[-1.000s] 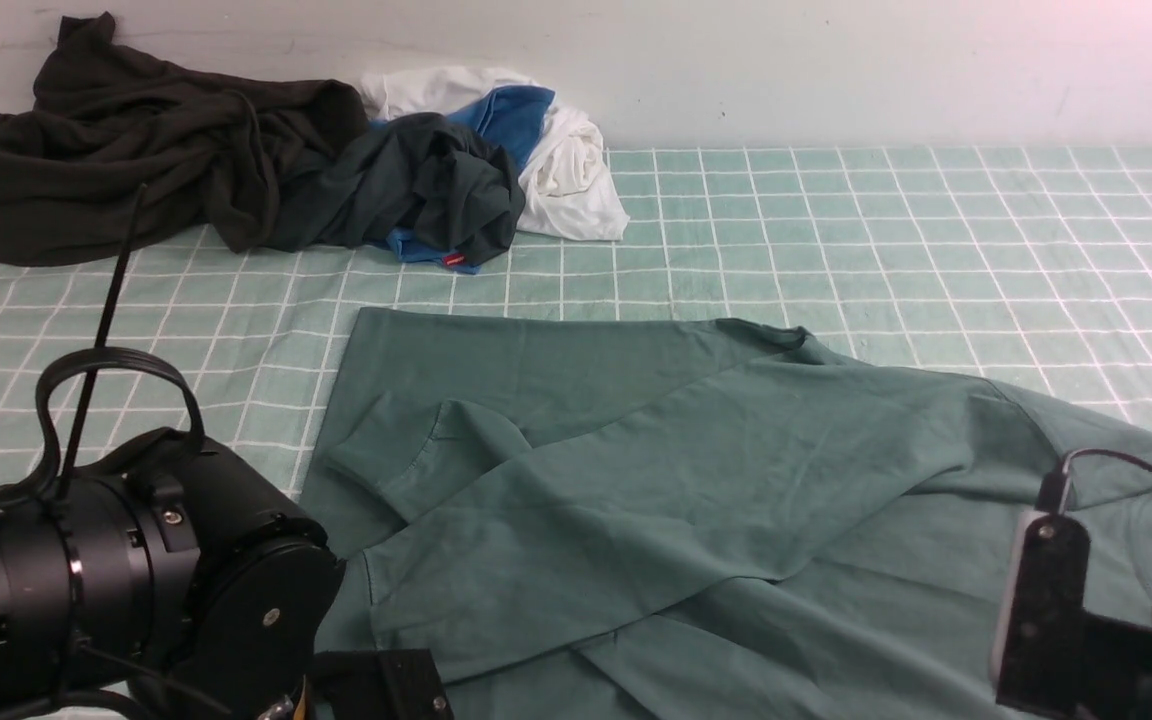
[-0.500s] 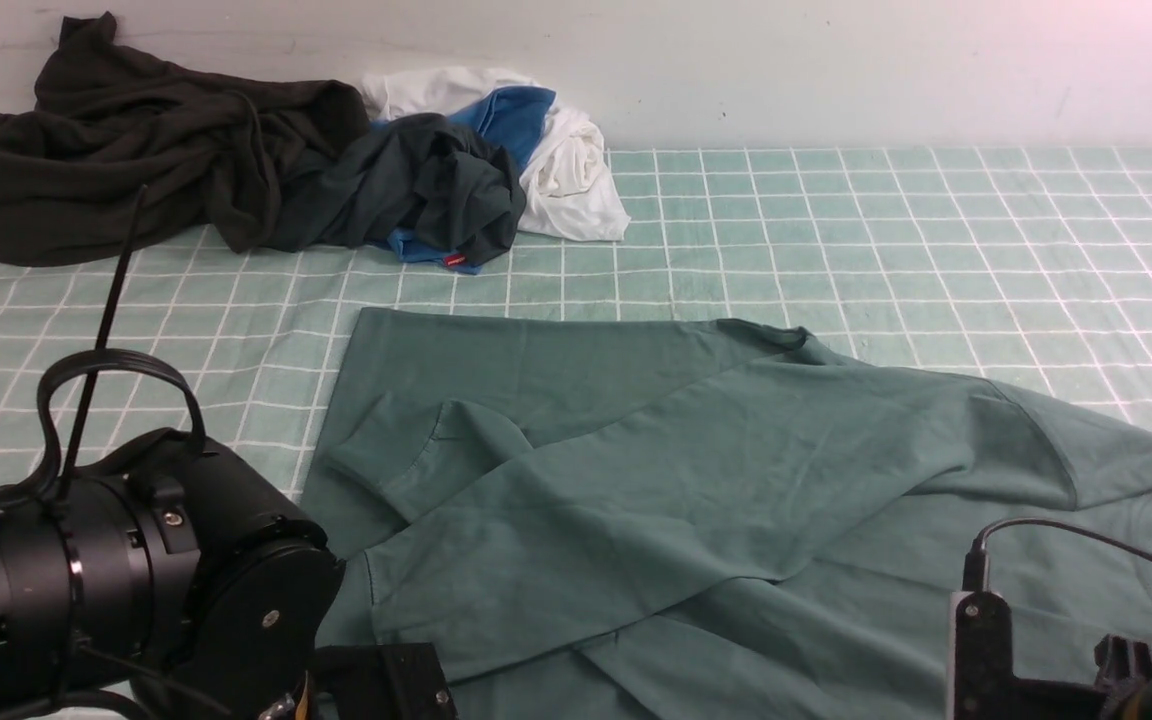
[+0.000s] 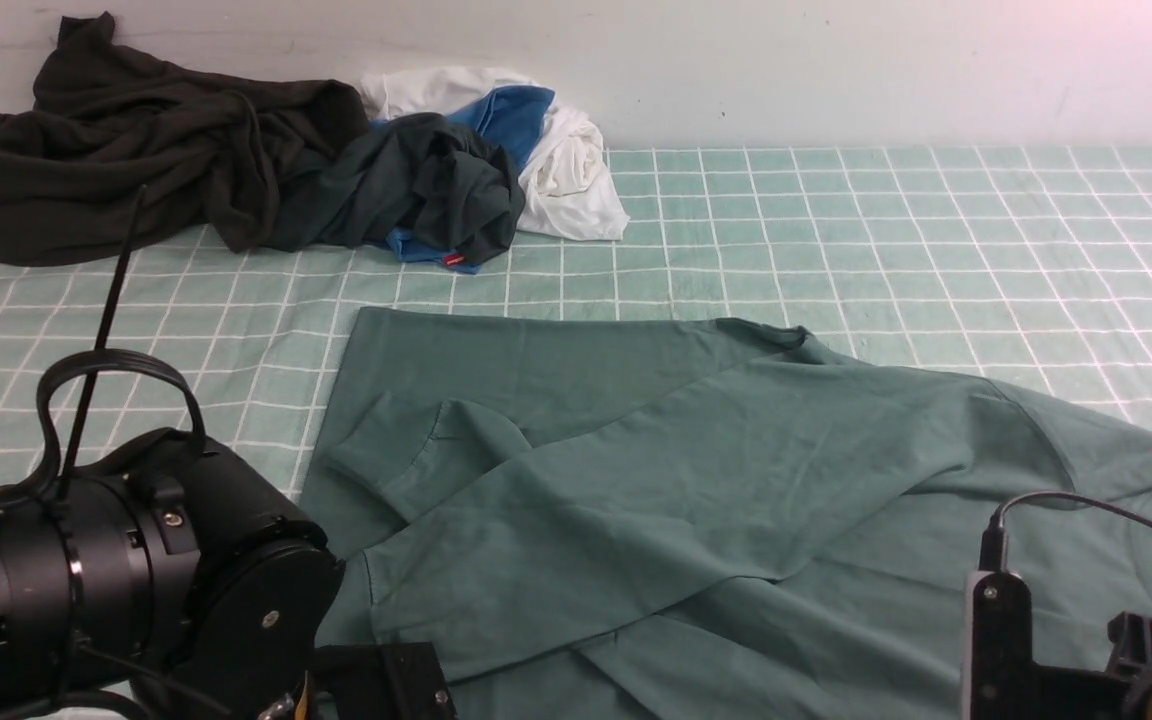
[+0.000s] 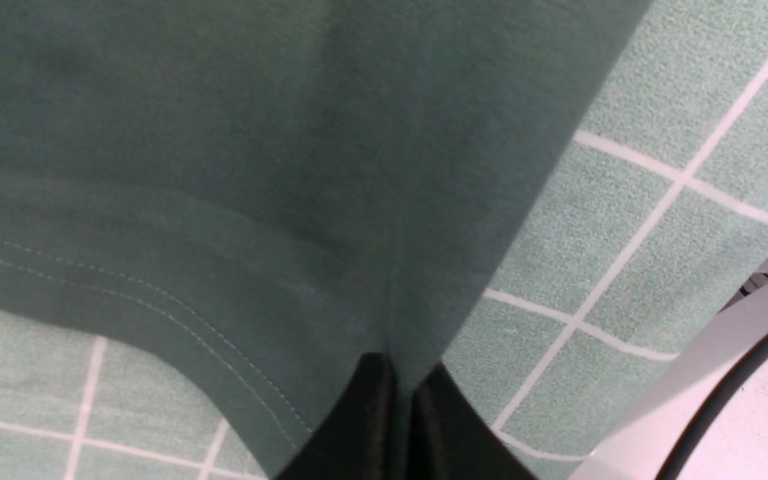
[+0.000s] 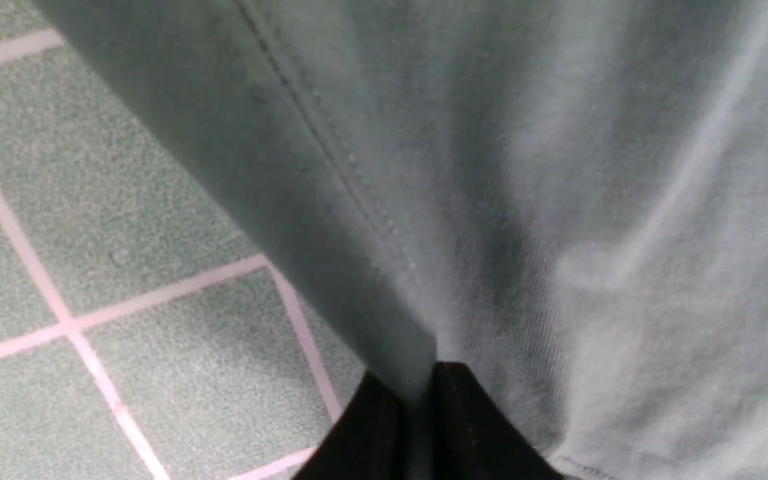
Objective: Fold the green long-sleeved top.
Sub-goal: Use both arms simultaneously to clamp the lower edge of the clothing fabric, then use both arms to drag the lower edge of the fabric forward and fold it over the upper edge
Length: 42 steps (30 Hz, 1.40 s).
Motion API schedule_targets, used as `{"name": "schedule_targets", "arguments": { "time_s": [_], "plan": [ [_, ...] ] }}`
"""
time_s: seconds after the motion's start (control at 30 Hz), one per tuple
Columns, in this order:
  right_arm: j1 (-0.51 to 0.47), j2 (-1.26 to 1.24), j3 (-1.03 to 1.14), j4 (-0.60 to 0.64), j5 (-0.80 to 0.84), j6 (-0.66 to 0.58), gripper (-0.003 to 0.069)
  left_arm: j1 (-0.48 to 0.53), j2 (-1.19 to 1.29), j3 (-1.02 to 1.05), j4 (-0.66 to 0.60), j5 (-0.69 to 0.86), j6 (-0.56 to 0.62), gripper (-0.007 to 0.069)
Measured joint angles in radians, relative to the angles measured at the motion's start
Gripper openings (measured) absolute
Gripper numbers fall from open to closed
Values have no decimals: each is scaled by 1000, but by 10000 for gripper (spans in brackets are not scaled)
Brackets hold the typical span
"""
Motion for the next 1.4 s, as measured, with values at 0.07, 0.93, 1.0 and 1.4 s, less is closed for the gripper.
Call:
{"name": "schedule_targets", "arguments": {
  "time_s": [0.07, 0.93, 1.0, 1.4],
  "plan": [
    [0, 0, 0, -4, 0, 0, 14, 0, 0, 0, 0, 0, 0, -1],
    [-353, 492, -905, 213, 32, -342, 10, 429, 502, -1007, 168, -60, 86, 0],
    [-362, 580, -966, 217, -3, -307, 10, 446, 602, -1086, 176, -102, 86, 2],
    [-372, 727, -1112, 202, -52, 75, 190, 498, 779, -1161, 203, -288, 32, 211]
  ]
}}
